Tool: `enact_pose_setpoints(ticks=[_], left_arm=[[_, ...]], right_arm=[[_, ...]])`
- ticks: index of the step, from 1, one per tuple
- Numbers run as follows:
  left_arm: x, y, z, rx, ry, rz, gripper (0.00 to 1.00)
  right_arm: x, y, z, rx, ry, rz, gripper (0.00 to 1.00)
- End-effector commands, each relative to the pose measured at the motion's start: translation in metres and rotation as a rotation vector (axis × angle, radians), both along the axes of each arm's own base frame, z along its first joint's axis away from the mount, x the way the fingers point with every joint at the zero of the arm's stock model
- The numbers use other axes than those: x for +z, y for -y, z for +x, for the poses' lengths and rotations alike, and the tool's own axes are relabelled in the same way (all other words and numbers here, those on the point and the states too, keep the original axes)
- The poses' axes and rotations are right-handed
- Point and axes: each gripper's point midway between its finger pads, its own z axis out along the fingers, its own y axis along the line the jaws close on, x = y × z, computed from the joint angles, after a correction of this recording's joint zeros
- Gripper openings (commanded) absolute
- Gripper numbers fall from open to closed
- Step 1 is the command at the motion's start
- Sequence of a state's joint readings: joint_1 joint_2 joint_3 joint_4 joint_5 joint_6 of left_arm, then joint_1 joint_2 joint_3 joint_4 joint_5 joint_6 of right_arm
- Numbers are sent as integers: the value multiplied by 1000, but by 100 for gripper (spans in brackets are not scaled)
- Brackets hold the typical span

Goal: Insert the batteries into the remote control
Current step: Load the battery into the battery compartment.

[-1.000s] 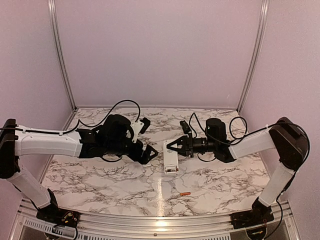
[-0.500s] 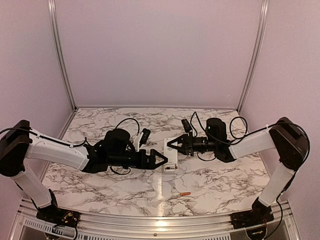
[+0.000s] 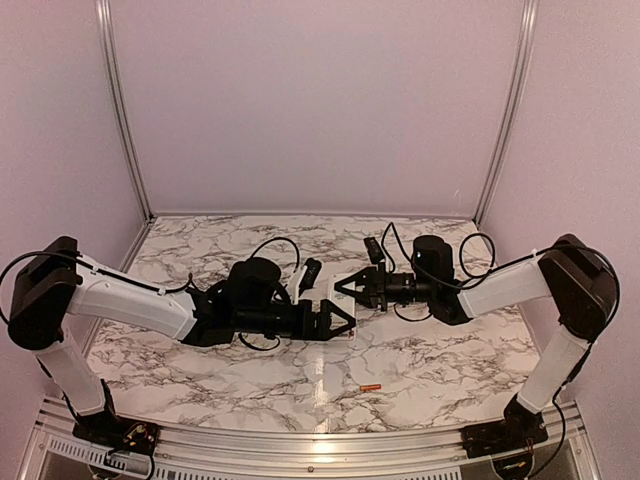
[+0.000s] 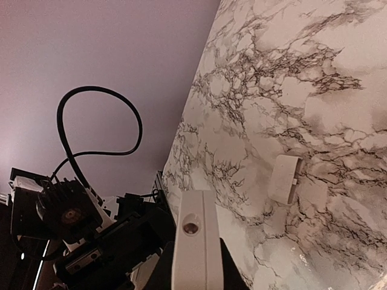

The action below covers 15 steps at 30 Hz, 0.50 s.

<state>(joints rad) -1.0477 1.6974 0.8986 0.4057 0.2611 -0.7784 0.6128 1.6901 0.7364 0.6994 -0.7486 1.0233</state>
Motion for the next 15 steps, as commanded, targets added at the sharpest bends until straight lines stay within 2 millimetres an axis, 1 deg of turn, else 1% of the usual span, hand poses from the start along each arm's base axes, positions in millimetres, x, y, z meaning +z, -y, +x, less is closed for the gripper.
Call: enact_pose_setpoints(ticks=[1,9,15], left_arm=[[-3,11,0,-11,3,21,96],[-13,15,-1,-19,0,57,92],[-16,17,-1,-20,-1,67,82]], right_arm=[[11,0,7,-20,27,23,0],[11,0,7,-21,28,19,0],[12,0,6,-20,29,21,0]])
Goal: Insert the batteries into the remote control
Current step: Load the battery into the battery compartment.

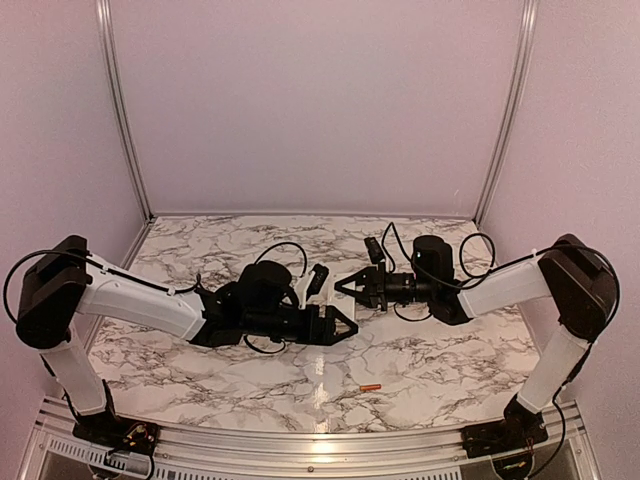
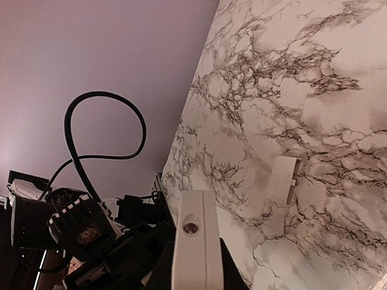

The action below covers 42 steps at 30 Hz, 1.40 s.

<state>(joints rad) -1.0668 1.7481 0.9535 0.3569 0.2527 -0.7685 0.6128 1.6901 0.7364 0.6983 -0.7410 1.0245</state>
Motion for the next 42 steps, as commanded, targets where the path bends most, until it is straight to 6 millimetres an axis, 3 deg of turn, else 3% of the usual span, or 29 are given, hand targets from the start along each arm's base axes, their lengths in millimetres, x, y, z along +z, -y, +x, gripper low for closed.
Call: enact_pose_setpoints(ticks=[1,7,18,27,42], left_arm=[[-4,5,2,-7,10,24,81],[-5,6,2,-10,11,27,76],[-5,6,2,-6,1,22,56],[-10,0,2,-4,-3,33,49],[-20,-14,-2,-29,9,81,48]], right_arm=[[12,0,5,-12,30,22,0],[13,0,5,-11,31,25,0],[17,0,3,-4,38,32,0],[22,3,3,-4,44,39,0],[33,8,1,11,33,89,0]])
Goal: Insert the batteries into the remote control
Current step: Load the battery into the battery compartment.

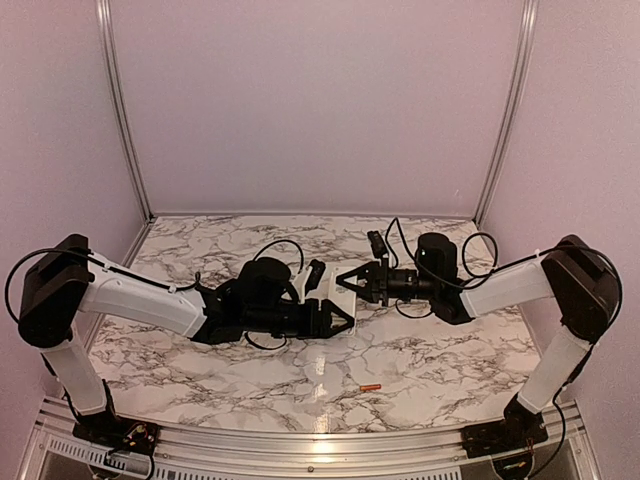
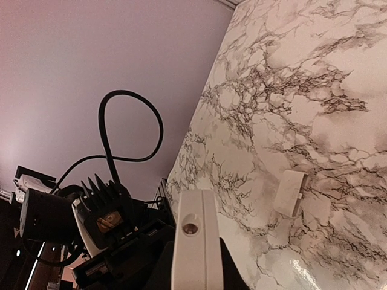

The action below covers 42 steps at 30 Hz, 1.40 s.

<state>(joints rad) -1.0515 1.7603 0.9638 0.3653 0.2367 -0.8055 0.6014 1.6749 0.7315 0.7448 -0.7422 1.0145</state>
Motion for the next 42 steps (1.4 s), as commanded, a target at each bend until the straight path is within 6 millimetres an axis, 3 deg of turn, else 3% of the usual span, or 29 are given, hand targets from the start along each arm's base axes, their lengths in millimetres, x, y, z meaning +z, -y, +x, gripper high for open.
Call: enact_pose_setpoints(ticks=[1,10,29,35,42], left_arm=[[-21,-14,-14,-78,31,94,48],[-32,-20,-17,-112,50,148,43],[-85,-32,-5,-77,31,353,30],[-103,-42,-3,-81,49,442,32],[-109,-49,1,-59,52,491,38]], right_arm=[[20,5,-3,23,-24,60,0],[23,6,-4,31,-31,80,0],[33,4,-6,40,-40,114,0],[32,4,-7,41,-46,115,0],[27,4,-6,42,-54,105,0]])
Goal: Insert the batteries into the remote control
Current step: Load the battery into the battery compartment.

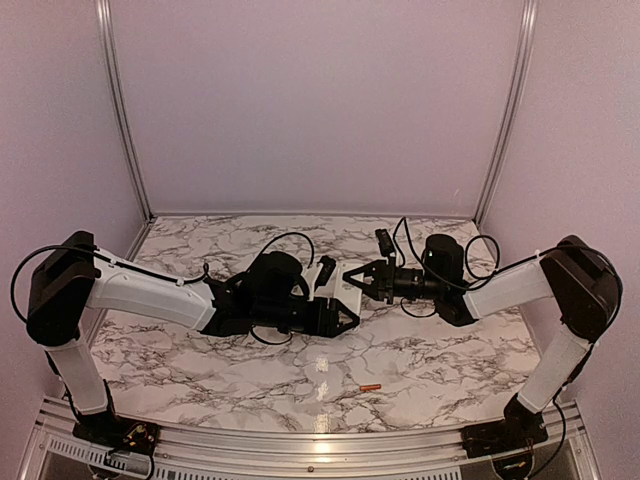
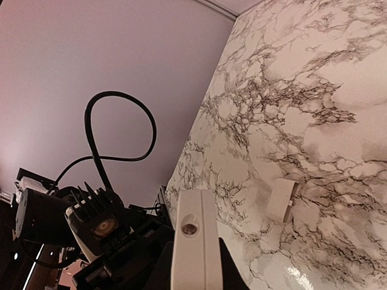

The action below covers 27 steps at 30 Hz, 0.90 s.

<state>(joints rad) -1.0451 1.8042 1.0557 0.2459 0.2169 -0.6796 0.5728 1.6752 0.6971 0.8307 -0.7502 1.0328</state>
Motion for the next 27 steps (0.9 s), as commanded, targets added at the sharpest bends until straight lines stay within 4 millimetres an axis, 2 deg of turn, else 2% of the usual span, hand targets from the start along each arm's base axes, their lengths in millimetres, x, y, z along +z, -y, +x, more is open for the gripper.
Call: enact_pose_setpoints(ticks=[1,10,23,27], left_arm=[[-100,-55,-11,-16,-20,392,39],[-92,-54,-13,-31,-12,377,47],[-82,-52,-3,-7,-43,306,51],[-83,-52,-4,-18,-49,302,59]], right_arm=[[23,-6,-11,66,-75,71,0],[21,-7,-10,67,-76,66,0],[21,-7,-10,67,-77,64,0],[20,-7,-10,66,-78,62,0]])
